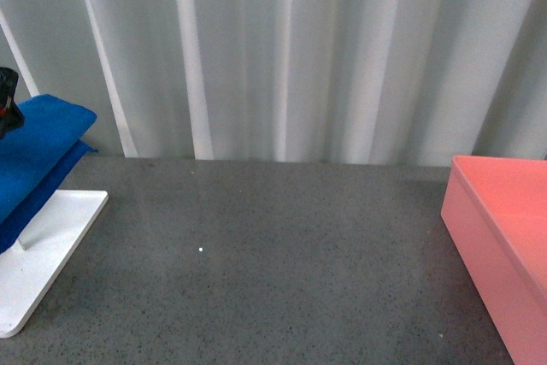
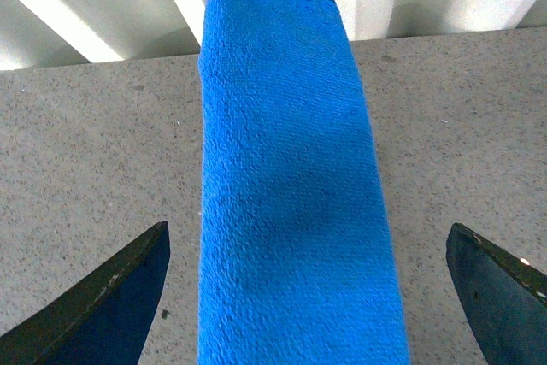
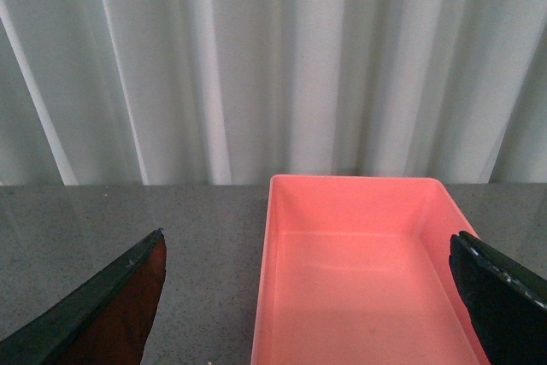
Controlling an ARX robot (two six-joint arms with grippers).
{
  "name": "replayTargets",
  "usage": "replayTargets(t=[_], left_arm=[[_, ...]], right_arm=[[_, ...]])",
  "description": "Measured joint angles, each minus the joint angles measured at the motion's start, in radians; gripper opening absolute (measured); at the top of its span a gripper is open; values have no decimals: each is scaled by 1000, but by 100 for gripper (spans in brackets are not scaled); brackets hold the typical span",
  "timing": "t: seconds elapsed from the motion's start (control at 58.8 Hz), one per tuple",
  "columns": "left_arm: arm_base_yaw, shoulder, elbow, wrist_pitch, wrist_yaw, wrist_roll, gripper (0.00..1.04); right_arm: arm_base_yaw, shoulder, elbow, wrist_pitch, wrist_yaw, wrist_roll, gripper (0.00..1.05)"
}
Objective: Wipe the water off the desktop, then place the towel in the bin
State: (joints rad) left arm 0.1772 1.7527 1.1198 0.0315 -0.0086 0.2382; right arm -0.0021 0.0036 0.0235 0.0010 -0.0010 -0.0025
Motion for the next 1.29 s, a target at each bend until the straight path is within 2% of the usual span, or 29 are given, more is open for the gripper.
replayTargets(t=[0.374, 0.782, 0.969, 1.292], left_arm=[[-1, 228, 150, 34, -60, 150, 98], [4, 299, 177, 68, -90, 151, 97], [16, 298, 176, 53, -77, 127, 69], [23, 194, 130, 22, -7, 89, 15]], right_arm=[[0, 0, 0, 0, 0, 0, 98], [0, 0, 0, 0, 0, 0, 98], [0, 0, 0, 0, 0, 0, 98], [0, 0, 0, 0, 0, 0, 98]])
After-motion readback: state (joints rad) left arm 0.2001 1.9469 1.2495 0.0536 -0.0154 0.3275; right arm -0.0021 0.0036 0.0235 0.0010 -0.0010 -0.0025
